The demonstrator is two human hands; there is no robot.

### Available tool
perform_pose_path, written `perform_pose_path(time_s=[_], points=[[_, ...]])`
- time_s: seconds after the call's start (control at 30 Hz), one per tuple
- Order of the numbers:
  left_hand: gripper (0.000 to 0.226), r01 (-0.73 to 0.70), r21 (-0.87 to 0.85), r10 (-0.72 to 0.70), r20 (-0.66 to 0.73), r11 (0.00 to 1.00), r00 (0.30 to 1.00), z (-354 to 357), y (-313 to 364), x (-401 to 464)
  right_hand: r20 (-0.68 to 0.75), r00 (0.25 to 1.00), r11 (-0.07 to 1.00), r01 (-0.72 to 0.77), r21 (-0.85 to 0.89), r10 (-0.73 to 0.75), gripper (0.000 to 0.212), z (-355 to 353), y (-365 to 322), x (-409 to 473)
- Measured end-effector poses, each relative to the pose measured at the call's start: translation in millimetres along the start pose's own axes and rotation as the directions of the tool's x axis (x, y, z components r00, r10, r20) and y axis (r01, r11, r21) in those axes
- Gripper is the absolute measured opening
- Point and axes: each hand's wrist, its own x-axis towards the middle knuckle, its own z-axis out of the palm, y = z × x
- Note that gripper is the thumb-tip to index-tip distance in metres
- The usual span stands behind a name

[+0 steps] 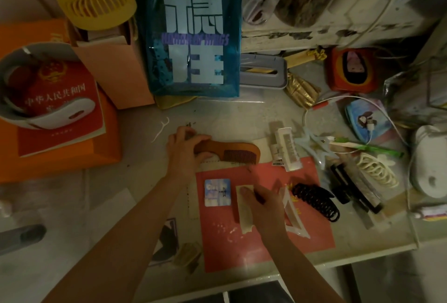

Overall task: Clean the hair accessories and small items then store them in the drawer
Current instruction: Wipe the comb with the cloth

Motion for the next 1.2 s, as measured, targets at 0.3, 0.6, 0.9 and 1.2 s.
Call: perform_pose_path(time_s=[0.3,0.6,0.9,1.2], points=[[0.032,0.091,-0.352,-0.05,0.123,0.932,0.991,-14.8,5.8,0.3,0.0,1.0,1.0,-0.016,0.022,0.016,0.033,-3.5,-0.8,-2.5],[0.021,0.21,-0.479,-0.165,0.136,0.852,0.977,-45.3,27.2,-19.8,0.007,1.0,0.997,0.0,0.073,0.0,0.03,-14.1,-15.7,-13.4],[0.032,0.345,-0.798,-0.311,0.208,0.494,0.927,-99.4,102.3,-54.7,0.017,0.999,0.919,0.027,0.394,-0.037,0.032,-40.8,-58.4,-25.8],[0.019,0.132,-0.872,-0.216,0.031,0.472,0.976,-168.0,183.0,-75.6,-0.018,0.961,0.737,0.223,0.638,-0.275,0.037,-100.5,-164.8,-66.2]])
